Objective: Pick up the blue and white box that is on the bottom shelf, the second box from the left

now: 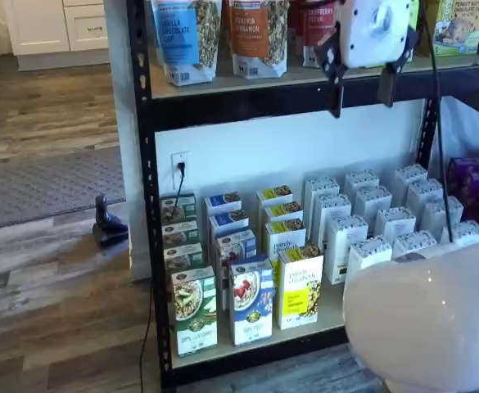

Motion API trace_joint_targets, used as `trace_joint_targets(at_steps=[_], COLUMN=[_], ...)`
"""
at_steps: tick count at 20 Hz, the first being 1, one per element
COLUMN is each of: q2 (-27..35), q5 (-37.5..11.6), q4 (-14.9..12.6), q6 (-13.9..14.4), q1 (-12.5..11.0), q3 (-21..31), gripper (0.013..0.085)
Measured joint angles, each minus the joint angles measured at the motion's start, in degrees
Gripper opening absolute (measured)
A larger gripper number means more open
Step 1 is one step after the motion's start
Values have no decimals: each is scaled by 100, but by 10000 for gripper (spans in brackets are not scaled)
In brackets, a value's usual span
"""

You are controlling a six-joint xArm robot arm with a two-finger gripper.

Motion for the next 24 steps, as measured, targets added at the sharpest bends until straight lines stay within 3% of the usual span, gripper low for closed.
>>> trace_joint_targets(at_steps=[7,24], q2=[-37,18], q5=[-601,-2203], q4=[258,523], q6=[-155,246], q1=[-209,259], q3=[684,2081], gripper=[850,850])
